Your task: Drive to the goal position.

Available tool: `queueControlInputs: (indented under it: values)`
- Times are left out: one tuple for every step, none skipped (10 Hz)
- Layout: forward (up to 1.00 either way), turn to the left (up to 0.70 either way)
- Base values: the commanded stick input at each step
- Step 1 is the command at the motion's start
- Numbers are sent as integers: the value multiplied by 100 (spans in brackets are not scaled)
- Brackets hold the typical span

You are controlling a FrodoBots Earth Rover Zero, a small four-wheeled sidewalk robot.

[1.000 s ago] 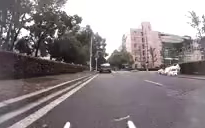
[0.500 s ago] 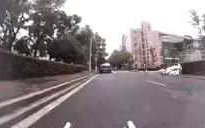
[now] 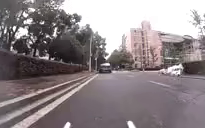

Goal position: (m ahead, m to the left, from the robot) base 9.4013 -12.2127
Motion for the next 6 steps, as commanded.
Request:
queueControlInputs:
  values:
    - [45, 0]
    - [45, 0]
    - [45, 0]
    - [45, 0]
    - [45, 0]
    - [45, 0]
